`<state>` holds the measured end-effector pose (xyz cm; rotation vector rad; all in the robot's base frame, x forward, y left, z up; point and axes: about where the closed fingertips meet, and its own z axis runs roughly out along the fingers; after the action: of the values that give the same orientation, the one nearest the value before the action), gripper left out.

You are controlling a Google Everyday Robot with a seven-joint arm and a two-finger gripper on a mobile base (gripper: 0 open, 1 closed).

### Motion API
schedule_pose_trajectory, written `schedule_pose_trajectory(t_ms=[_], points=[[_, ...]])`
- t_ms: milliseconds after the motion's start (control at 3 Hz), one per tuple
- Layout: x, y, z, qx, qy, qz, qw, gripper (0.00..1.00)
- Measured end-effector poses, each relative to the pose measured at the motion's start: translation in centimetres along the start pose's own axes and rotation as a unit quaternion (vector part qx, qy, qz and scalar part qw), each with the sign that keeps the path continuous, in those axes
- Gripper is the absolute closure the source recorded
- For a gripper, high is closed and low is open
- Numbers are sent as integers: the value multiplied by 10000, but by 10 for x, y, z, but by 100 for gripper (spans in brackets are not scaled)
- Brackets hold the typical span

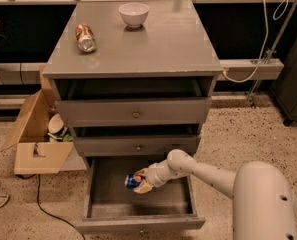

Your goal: Pick pepsi can from bottom drawer and place on counter

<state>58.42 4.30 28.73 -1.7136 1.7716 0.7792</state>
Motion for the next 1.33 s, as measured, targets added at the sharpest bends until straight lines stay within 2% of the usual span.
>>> schedule_pose_trajectory(t_ms=[333, 667, 1000, 1333], points=[[-31, 17, -36, 47, -12, -326, 9995, 100], [-85, 36, -104, 448, -54, -888, 9950, 100], [-146, 68, -167, 734, -40, -1502, 9859, 100], [-215, 88, -232, 1054, 22, -2065, 9728, 100]])
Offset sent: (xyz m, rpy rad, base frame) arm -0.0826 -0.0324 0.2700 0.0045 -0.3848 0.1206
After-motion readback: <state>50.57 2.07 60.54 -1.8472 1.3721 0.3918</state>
